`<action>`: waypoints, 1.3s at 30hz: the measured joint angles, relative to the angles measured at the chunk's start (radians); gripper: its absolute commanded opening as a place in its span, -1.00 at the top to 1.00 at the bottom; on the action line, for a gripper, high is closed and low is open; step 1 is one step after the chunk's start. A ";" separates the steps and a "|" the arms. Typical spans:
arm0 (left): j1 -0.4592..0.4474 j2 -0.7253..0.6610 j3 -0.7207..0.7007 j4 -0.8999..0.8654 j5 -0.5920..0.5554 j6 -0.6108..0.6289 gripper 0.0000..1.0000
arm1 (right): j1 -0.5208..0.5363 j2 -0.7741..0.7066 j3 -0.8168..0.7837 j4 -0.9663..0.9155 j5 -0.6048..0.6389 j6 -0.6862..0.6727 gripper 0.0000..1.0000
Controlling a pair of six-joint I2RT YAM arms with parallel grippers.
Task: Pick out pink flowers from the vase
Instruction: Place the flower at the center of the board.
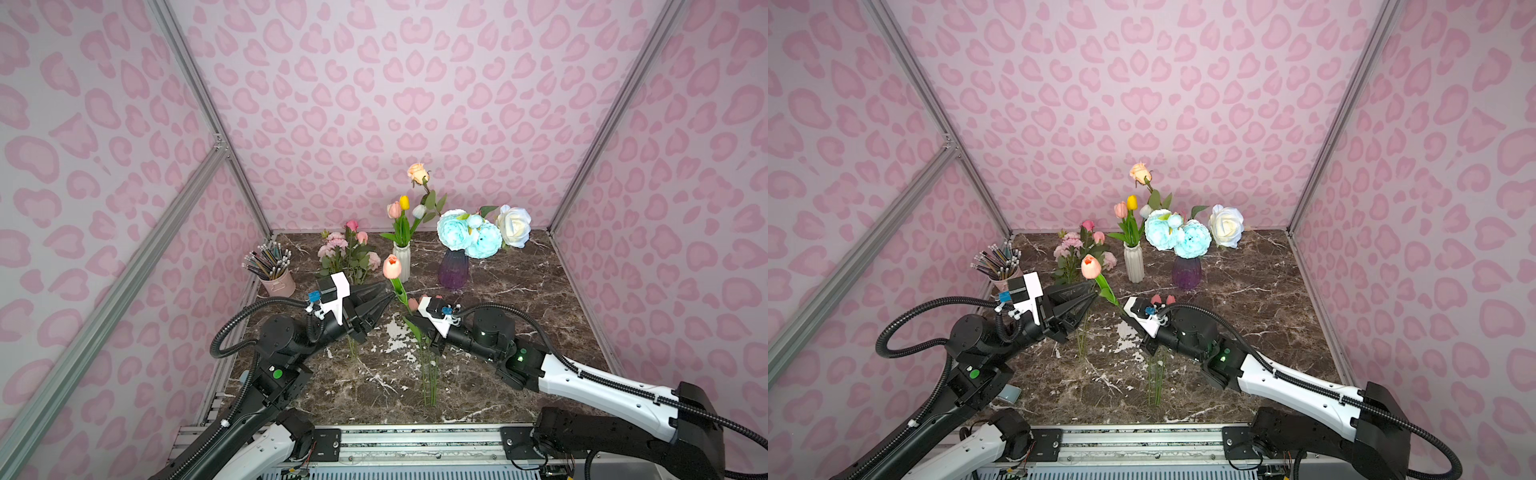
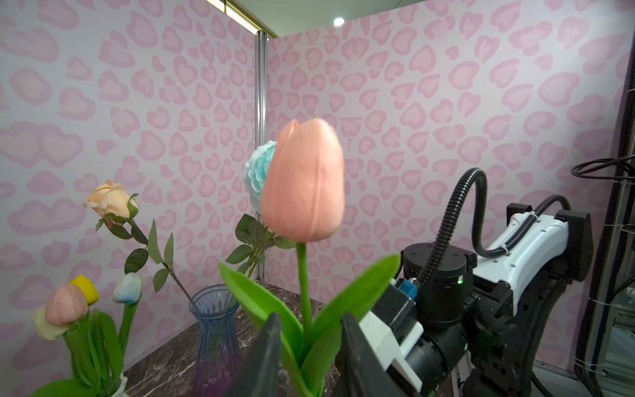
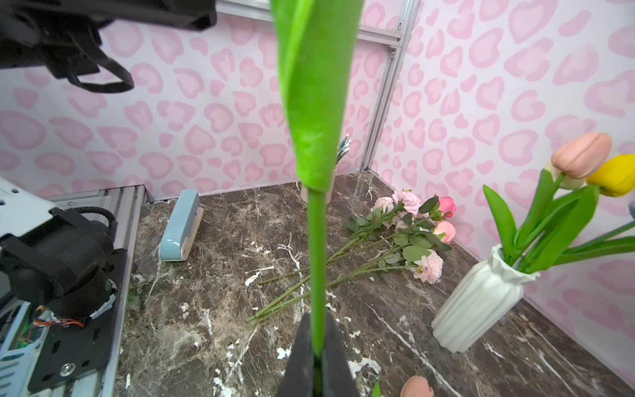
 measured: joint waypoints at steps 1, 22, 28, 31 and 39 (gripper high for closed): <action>-0.002 -0.003 0.000 -0.025 -0.008 0.008 0.02 | 0.000 -0.013 -0.008 -0.007 0.004 0.024 1.00; -0.034 -0.080 -0.083 -0.347 -0.497 0.125 -0.22 | -0.077 -0.227 -0.210 -0.463 0.093 0.781 1.00; -0.039 -0.072 -0.083 -0.349 -0.505 0.126 -0.22 | -0.218 -0.198 -0.288 -0.483 0.003 0.884 1.00; -0.040 -0.059 -0.083 -0.352 -0.508 0.126 -0.22 | -0.273 -0.168 -0.315 -0.474 -0.042 0.902 1.00; -0.047 -0.060 -0.083 -0.362 -0.512 0.125 -0.22 | -0.315 0.015 -0.329 -0.391 -0.107 0.901 1.00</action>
